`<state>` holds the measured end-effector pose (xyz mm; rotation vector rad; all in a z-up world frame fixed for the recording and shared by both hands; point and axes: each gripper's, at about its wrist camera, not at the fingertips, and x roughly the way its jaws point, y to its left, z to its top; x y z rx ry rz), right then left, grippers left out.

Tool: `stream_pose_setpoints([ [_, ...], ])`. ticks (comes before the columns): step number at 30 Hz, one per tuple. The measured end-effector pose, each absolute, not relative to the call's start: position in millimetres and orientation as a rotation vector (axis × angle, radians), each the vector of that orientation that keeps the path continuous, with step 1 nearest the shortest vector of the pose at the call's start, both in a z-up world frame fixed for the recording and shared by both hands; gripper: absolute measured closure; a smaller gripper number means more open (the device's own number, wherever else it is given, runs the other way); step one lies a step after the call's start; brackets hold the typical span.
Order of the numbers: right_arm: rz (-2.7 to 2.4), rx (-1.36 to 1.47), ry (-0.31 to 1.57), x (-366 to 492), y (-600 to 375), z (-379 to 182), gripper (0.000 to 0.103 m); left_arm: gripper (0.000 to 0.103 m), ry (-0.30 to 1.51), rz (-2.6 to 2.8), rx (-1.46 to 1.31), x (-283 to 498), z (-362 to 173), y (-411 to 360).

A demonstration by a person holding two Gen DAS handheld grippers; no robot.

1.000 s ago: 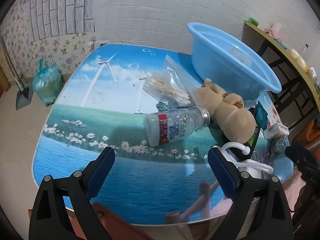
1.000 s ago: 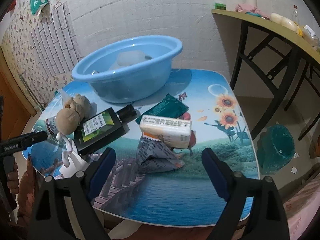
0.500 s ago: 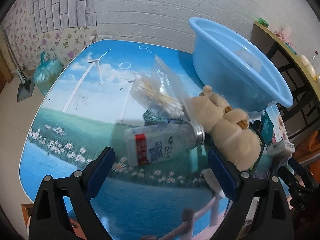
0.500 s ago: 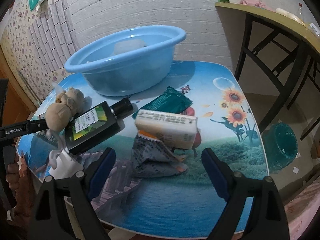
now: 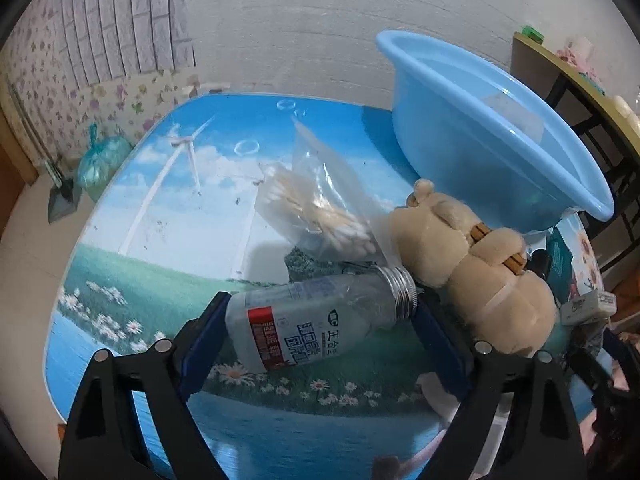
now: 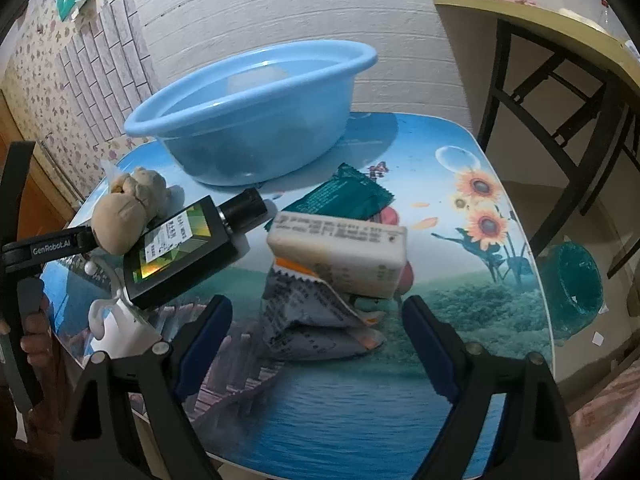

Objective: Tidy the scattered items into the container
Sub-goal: 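Grasp the milk-drink bottle with the left gripper while the right grasps the snack packet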

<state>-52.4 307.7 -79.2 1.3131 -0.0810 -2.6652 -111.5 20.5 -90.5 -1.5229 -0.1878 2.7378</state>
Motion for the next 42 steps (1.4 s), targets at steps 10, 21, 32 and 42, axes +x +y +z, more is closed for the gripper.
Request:
stream_pose_setpoints([
  [10, -2.621, 1.321, -0.031, -48.7, 302.1, -78.8, 0.06, 0.014, -0.184, 2.72, -1.447, -89.3, -81.0, 16.7],
  [21, -2.627, 1.277, -0.042, -32.5, 296.3, -67.6, 0.065, 0.014, -0.12, 2.686, -1.435, -56.0, -79.2, 4.5],
  [32, -2.609, 1.322, -0.035, -29.4, 292.9, -72.2, 0.06, 0.013, -0.207, 2.693, -1.516, -40.4, -90.8, -8.8],
  [42, -2.618, 1.33, -0.03, -25.7, 292.2, -72.9, 0.047, 0.009, -0.319, 2.707, -1.559, -32.2, -91.1, -17.2],
])
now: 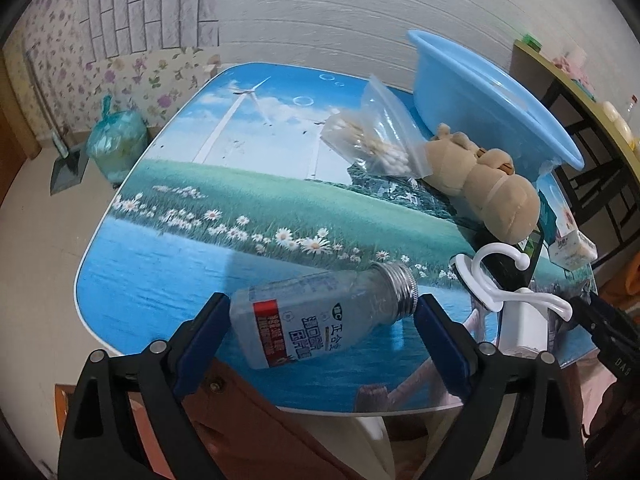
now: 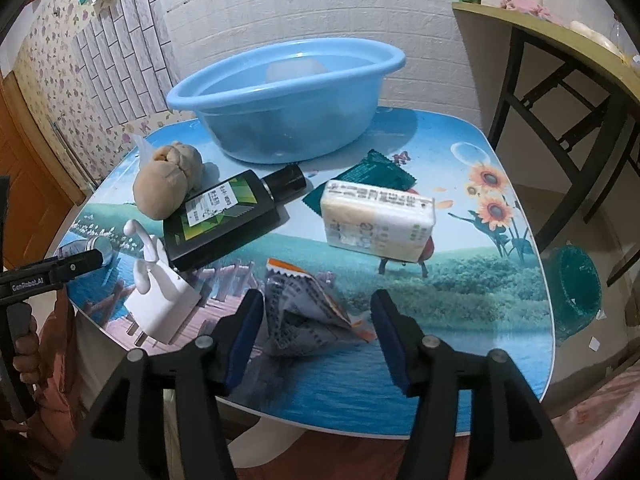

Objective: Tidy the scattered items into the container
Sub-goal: 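Grasp the milk-drink bottle with the left gripper while the right grasps the snack packet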

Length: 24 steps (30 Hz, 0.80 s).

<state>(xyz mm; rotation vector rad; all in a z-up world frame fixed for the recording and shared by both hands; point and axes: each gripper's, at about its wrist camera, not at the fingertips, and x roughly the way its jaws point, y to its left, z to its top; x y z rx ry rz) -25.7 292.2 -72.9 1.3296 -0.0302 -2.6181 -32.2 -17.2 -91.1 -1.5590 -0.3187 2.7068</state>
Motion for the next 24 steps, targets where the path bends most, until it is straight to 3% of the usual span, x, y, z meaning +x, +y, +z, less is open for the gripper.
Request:
stream_pose_setpoints([
  [13, -2.621, 1.344, -0.017, -23.3, 291.8, -75.1, 0.046, 0.008, -0.431, 2.754, -1.591, -24.9, -83.5, -24.0],
  [24, -2.611, 1.359, -0.033, -22.8, 294.9, -80.2, 0.043, 0.007, -0.311, 2.785, -1.611, -29.6, -93.7, -14.3],
])
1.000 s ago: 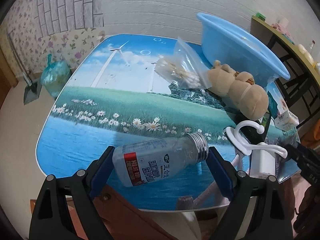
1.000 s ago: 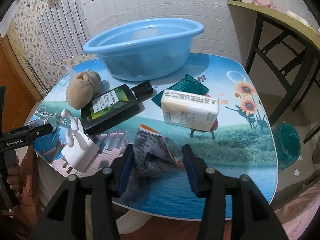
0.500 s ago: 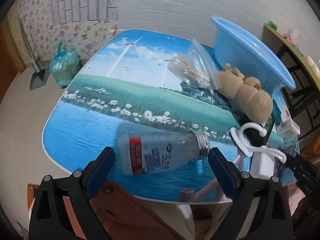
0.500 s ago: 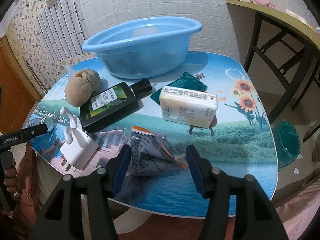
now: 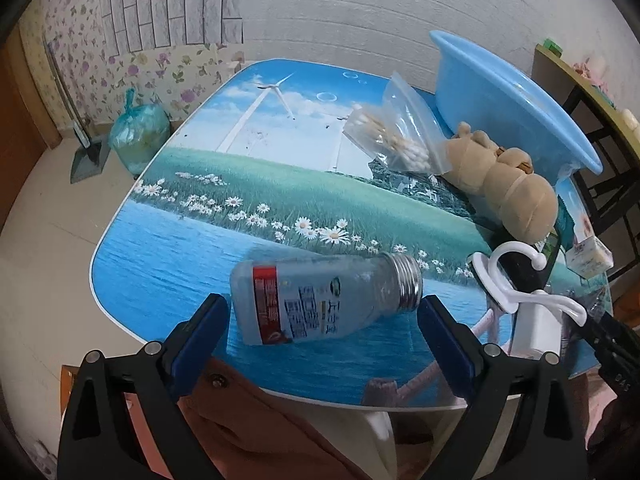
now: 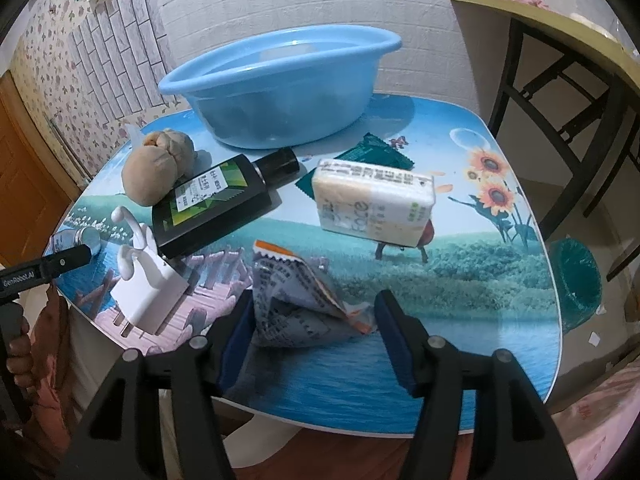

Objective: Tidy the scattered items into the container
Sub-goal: 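Grasp the milk-drink bottle with the left gripper while the right grasps the snack packet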

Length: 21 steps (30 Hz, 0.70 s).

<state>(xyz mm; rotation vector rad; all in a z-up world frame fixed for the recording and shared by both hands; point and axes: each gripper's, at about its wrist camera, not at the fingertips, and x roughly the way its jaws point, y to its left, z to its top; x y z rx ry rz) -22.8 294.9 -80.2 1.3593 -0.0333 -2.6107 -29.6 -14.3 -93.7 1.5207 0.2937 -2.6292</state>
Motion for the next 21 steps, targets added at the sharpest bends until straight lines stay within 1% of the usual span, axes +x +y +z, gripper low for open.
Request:
stream_pose_setpoints([
  [7, -2.62, 1.354, 0.008, -22.4, 291.0, -81.7, 0.042, 0.007, 0.25, -2.622, 1.487, -33.8, -96.2, -12.4],
  [9, -2.618, 1.352, 0.022, -22.0, 289.6, -81.9, 0.042, 0.016, 0.256, -2.648, 1.468, -32.0, -95.1, -12.7],
  [10, -2.612, 1.348, 0.021, -21.7, 289.6, -82.0, 0.043, 0.016, 0.26, -2.664, 1.463, -31.0, -94.1, -12.6],
  [11, -2.604, 1.339, 0.013, -20.8, 290.1, -81.8, 0.045, 0.016, 0.265, -2.67, 1.466, -30.4, -93.8, -12.6],
  [12, -2.605, 1.332, 0.006, -19.9, 291.1, -81.3, 0.051, 0.016, 0.27, -2.677, 1.461, -29.4, -93.0, -12.9],
  [14, -2.603, 1.325, -0.008, -20.0, 292.7, -80.6, 0.054, 0.016, 0.282, -2.687, 1.45, -27.6, -90.8, -14.0],
  [17, -2.626, 1.306, -0.003, -18.7, 293.4, -76.8, 0.061, 0.016, 0.275, -2.718, 1.419, -26.5, -82.9, -13.0],
  [18, -2.631, 1.29, -0.011, -18.1, 294.2, -73.8, 0.068, 0.016, 0.272, -2.727, 1.408, -26.5, -80.3, -12.8],
  [21, -2.643, 1.253, -0.035, -18.0, 296.3, -65.3, 0.07, 0.016, 0.273, -2.754, 1.377, -26.5, -69.6, -12.1],
])
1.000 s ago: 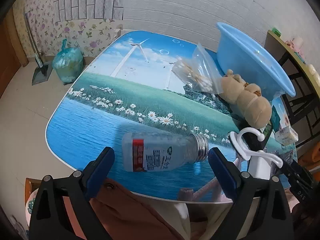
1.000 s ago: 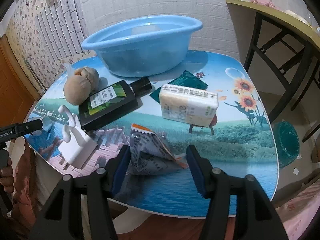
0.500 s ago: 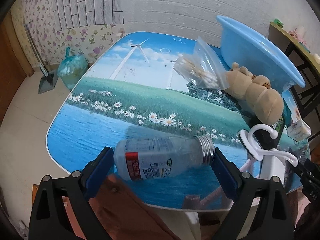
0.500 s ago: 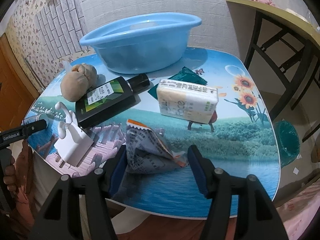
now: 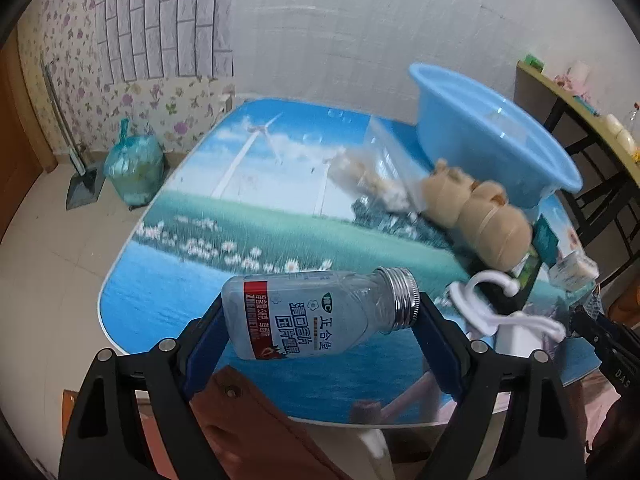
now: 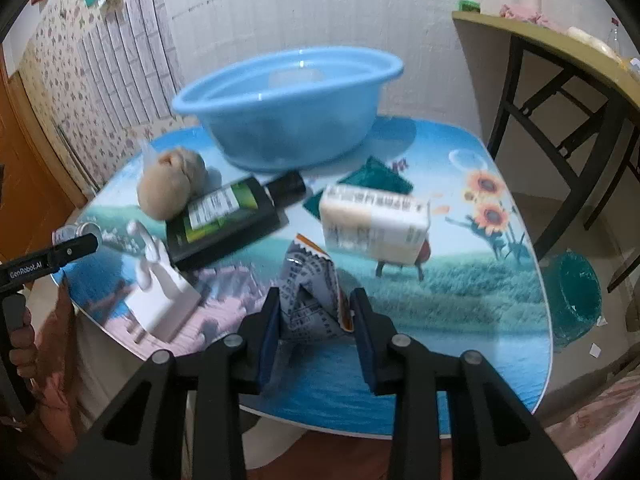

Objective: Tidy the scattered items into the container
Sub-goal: 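Grasp the milk-drink bottle with the left gripper while the right grasps the snack packet, then carry the bottle and snack packet over the blue basin and release both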

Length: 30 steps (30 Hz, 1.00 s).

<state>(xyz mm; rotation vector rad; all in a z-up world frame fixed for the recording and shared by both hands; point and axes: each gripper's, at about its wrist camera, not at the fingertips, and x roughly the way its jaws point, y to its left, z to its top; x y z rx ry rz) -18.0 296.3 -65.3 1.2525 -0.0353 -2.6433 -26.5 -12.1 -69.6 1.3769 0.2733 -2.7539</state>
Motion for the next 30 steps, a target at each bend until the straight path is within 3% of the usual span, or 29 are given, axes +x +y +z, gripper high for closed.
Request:
stream_pose_setpoints([
  [30, -2.618, 0.927, -0.176, -61.3, 285.3, 8.3, 0.071, 0.016, 0.157, -2.965, 1.191, -85.9, -1.3, 31.2],
])
